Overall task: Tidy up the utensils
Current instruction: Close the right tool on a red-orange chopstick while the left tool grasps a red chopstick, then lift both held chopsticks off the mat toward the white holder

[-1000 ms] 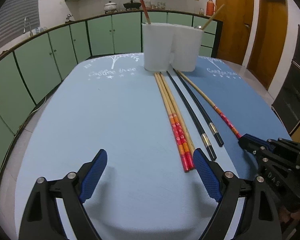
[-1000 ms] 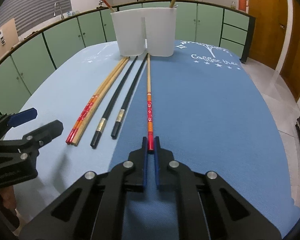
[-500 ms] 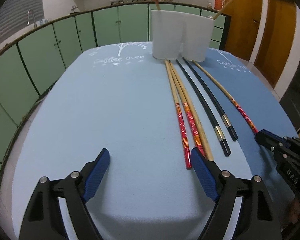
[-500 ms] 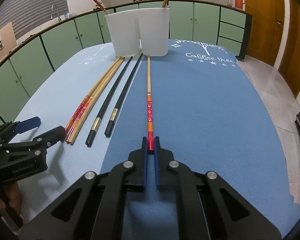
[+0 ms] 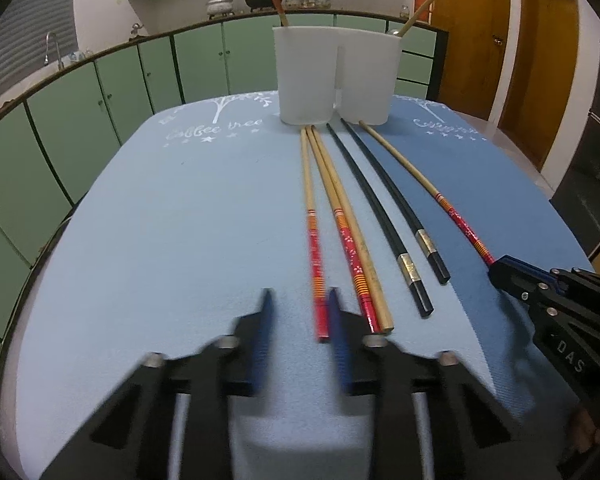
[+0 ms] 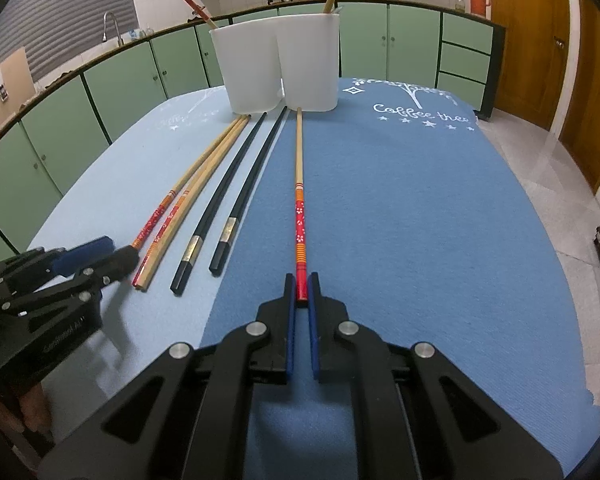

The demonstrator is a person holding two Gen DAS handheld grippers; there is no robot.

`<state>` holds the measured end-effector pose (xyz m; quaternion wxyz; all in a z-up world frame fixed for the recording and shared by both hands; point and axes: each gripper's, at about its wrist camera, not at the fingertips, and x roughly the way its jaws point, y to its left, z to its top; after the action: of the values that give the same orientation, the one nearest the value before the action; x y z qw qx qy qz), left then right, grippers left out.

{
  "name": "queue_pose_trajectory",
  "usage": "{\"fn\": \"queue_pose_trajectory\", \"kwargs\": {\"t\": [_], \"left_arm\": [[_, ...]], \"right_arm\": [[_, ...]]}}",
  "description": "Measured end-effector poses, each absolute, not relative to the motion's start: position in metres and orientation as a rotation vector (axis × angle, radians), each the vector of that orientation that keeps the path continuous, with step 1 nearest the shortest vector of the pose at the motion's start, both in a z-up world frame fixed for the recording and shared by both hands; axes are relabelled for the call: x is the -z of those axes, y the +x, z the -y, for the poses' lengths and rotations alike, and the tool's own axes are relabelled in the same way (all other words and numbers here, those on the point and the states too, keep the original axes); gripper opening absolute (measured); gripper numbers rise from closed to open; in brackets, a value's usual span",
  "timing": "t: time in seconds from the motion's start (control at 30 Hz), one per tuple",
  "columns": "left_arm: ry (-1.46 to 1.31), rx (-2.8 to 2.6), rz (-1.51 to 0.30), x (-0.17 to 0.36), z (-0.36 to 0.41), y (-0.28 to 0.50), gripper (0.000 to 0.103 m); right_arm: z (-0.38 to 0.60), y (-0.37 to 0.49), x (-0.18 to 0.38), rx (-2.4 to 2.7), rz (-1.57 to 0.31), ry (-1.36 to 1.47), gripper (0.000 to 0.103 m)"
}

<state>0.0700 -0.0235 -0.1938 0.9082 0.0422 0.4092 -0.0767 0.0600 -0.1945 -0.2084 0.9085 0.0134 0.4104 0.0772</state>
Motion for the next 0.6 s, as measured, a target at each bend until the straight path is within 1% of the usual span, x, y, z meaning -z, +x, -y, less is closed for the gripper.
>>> {"fn": "queue_pose_trajectory", "kwargs": {"t": [0.03,0.07,0.27,0.37,0.6], "left_arm": [[0.089,0.157,-0.842,0.194,0.024,0.07,0.007],[0.088,0.164,-0.843,0.194,0.024,0.07,0.005],[0.067,0.175,-0.846,0.191,0.02,0.07,0.005],[0.054,0.182,-0.832,0.181,0.017,0.069,0.005],[0.041,0.193,-0.724,0.131,0.012,0.063,0.005]], "right_arm": [[0.194,0.06,0.208,-0.159,-0.846,0.027,0.005],[0.194,0.06,0.208,-0.159,-0.846,0.027,0.005],[0.196,0.059,0.204,-0.162,-0.844,0.028,0.005],[0.199,0.057,0.194,-0.163,-0.825,0.034,0.005],[0.212,0.053,0.147,-0.176,-0.729,0.05,0.005]]}}
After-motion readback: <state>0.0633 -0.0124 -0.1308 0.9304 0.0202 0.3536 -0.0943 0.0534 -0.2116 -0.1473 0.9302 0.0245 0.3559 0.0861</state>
